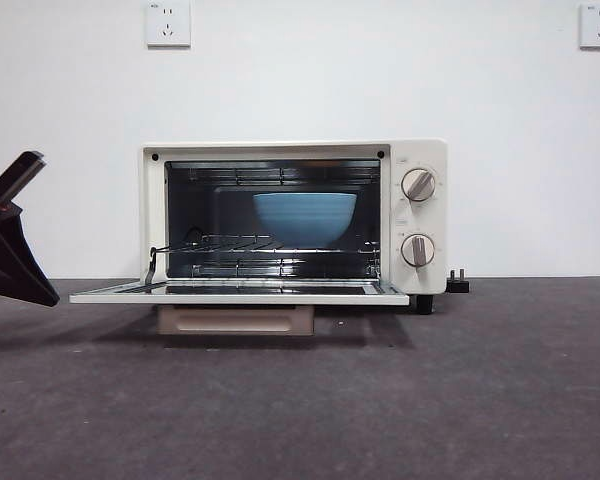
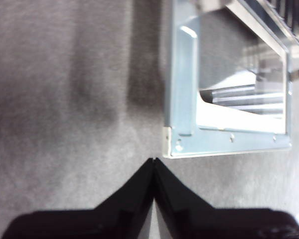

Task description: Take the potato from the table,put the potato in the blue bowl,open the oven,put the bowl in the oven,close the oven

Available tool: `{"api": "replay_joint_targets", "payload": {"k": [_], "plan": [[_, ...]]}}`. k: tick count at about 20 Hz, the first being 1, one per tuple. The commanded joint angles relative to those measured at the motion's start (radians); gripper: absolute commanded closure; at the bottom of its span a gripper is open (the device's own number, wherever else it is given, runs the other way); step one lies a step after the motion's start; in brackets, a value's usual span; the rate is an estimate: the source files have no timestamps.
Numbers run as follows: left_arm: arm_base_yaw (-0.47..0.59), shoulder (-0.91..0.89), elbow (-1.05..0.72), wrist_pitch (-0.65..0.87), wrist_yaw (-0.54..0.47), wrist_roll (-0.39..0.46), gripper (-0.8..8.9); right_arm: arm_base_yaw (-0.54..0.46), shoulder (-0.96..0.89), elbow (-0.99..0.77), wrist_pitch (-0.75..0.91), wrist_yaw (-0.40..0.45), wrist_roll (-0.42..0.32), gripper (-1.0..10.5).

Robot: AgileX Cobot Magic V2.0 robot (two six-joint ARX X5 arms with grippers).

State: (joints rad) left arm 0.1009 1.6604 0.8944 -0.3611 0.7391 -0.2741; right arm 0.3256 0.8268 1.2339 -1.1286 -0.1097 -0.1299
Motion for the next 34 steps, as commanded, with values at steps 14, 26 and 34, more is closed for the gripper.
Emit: {"api": "replay_joint_targets", "payload": {"k": [14,26,34], "plan": [[-0.081,0.094,-0.002,0.145,-0.042,-0.163,8.2,0.0,-0.002,-0.01,0.006,-0.022,0.051,9.5],[-0.081,0.093,0.047,0.201,0.135,-0.224,8.2,0.0,-0.002,-0.01,0.007,-0.022,0.052,9.5],[-0.089,0.092,0.259,0.164,0.15,-0.233,8.2,0.0,-0.002,-0.01,0.007,-0.021,0.061,9.5]]}}
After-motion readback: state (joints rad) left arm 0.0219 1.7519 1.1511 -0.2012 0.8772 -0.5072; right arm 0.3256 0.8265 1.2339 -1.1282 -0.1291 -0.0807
